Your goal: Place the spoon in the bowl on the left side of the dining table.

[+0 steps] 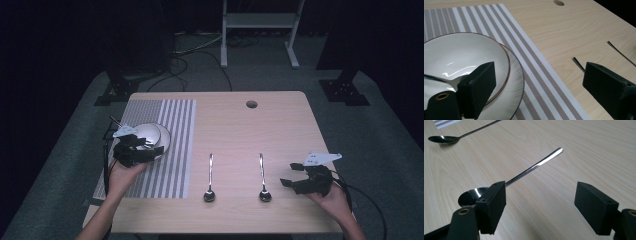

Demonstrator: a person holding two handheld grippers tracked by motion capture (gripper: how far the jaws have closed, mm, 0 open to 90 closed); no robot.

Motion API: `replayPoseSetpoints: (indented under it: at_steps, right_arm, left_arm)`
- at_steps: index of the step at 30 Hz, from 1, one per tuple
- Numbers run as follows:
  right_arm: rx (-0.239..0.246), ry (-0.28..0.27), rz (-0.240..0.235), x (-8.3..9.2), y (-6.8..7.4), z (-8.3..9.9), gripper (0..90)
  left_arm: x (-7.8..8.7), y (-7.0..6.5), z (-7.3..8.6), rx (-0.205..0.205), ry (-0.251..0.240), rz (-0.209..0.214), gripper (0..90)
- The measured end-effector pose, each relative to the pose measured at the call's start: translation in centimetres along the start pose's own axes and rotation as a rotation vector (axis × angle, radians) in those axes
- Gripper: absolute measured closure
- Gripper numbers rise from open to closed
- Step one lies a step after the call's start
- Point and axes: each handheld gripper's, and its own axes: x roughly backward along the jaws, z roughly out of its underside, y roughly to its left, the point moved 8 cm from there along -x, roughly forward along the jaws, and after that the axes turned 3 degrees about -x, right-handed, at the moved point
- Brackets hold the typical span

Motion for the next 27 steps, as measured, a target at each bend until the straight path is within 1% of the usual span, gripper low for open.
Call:
replayPoseSetpoints:
  at_steps: [4, 5, 6, 14, 16, 19, 22, 27]
  right_arm:
    - [0.000, 0.002, 0.002, 0.0, 0.0, 0.0, 24.2]
    - [0.001, 0.001, 0.002, 0.0, 0.0, 0.0, 24.2]
    - [0.001, 0.001, 0.002, 0.0, 0.0, 0.0, 24.2]
    - [-0.001, 0.001, 0.001, 0.1, 0.0, 0.1, 24.2]
    - [0.000, -0.001, 0.000, 0.1, 0.0, 0.1, 24.2]
    - [0.000, 0.001, 0.000, 0.1, 0.0, 0.1, 24.2]
    - [0.001, 0.001, -0.001, 0.1, 0.0, 0.2, 24.2]
    - [-0.001, -0.001, 0.000, 0.1, 0.0, 0.2, 24.2]
  left_arm:
    - [-0.5, -0.7, -0.1, -0.014, 0.004, 0.008, 10.4]
    - [-0.7, -1.1, -0.2, -0.023, 0.007, 0.012, 10.4]
    - [-0.7, -1.1, -0.2, -0.023, 0.007, 0.012, 10.4]
    - [-1.6, -2.4, -0.5, -0.056, 0.013, 0.033, 10.4]
    - [-1.9, -3.0, -0.6, -0.056, 0.013, 0.045, 10.4]
    - [-2.1, -3.4, -0.6, -0.062, 0.014, 0.051, 10.4]
    - [-2.5, -3.9, -0.6, -0.075, 0.018, 0.059, 10.4]
    - [-3.0, -4.7, -0.4, -0.087, 0.023, 0.072, 10.5]
